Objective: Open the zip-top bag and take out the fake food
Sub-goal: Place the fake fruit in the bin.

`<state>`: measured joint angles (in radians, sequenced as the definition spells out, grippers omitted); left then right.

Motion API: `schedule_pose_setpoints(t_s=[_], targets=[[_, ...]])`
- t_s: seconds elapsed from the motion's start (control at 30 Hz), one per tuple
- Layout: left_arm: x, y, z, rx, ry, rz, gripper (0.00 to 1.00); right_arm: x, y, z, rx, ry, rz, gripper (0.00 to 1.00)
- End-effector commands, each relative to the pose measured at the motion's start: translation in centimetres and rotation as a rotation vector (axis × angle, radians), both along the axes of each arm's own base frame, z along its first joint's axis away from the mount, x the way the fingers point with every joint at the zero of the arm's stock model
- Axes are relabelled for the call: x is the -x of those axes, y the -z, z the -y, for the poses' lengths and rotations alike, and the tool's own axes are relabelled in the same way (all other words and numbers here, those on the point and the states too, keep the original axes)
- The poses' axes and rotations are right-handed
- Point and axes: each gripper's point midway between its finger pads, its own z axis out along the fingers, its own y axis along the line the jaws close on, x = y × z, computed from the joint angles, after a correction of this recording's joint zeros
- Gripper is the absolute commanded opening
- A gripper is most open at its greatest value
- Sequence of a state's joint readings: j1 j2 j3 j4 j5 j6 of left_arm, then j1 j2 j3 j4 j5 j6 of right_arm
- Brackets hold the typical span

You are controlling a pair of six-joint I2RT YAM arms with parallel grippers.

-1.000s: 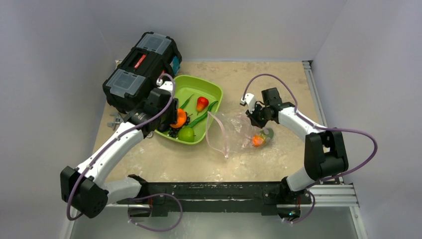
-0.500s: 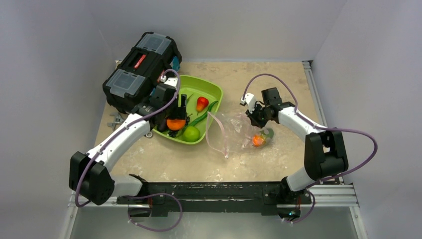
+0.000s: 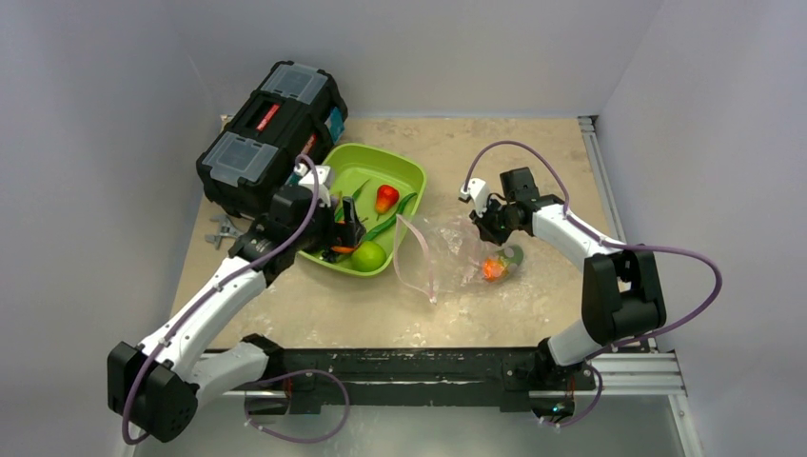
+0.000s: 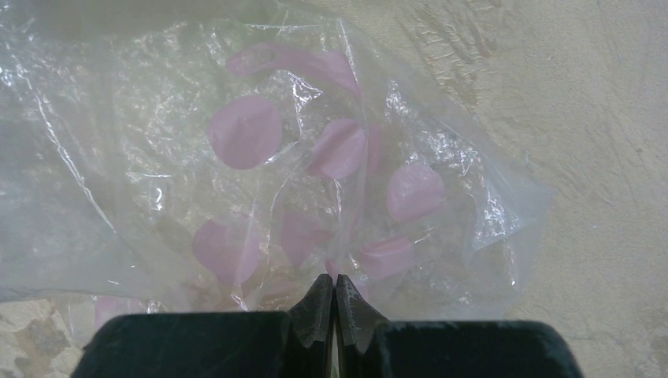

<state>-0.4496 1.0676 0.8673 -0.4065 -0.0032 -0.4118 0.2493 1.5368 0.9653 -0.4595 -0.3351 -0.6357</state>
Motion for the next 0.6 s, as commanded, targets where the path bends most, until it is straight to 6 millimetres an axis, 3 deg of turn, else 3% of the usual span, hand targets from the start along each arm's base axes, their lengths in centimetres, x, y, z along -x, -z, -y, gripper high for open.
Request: schedule_pose_setpoints(t_s=[0.0, 0.1, 0.27, 0.57], targets=[[2.4, -1.9, 3.4, 0.199, 0.177, 0.048, 0.93, -0.8, -1.9, -0.8, -0.039, -0.029, 0.036, 0.00], [3.9, -1.9, 4.4, 0.257, 0.246, 0.037, 0.88, -0.7, -2.1, -0.9, -0.044, -0.037, 0.036, 0.01], [5.5, -1.8, 5.7, 0.287, 0.313, 0.042, 0.87, -0.4, -2.5, -1.3, -0.058, -0.068, 0.034, 0.05], [6.9, 0.1, 7.6, 0.249, 0.360, 0.046, 0.86, 0.1, -3.9, -1.7, -0.113, -0.113, 0.055, 0.17]])
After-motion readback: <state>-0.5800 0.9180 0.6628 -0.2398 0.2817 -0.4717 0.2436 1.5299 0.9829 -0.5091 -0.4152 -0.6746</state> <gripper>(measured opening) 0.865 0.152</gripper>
